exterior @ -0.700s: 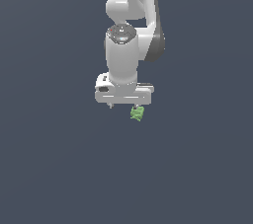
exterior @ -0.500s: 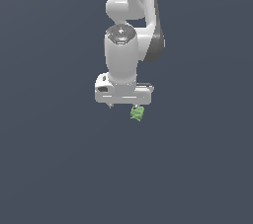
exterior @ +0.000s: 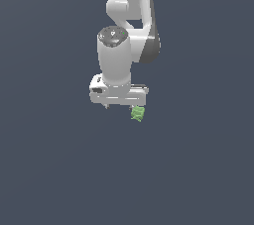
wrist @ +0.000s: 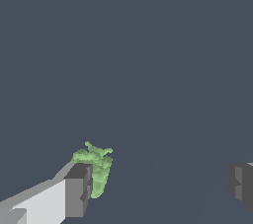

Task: Pick up the object and move it to a goal position.

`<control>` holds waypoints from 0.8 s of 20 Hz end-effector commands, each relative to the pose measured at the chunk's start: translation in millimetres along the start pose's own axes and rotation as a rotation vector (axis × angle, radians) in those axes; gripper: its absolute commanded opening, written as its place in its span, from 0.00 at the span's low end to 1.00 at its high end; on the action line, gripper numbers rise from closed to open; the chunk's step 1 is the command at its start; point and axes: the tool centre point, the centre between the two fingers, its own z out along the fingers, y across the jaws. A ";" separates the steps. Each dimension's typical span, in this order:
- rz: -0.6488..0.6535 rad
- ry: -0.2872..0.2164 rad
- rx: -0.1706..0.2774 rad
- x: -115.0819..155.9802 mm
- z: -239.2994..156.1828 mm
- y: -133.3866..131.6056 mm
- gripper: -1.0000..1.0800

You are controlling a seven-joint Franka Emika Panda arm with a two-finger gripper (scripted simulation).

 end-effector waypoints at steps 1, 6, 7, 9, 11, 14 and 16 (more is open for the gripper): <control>0.003 0.000 0.000 -0.9 1.4 -2.2 0.96; 0.031 -0.003 -0.001 -6.4 10.8 -10.5 0.96; 0.039 -0.003 -0.001 -8.1 13.4 -13.0 0.96; 0.057 -0.005 -0.002 -12.0 19.5 -18.6 0.96; 0.078 -0.006 -0.002 -16.7 26.5 -25.0 0.96; 0.117 -0.009 -0.004 -25.8 38.9 -36.4 0.96; 0.147 -0.011 -0.005 -33.2 48.3 -44.9 0.96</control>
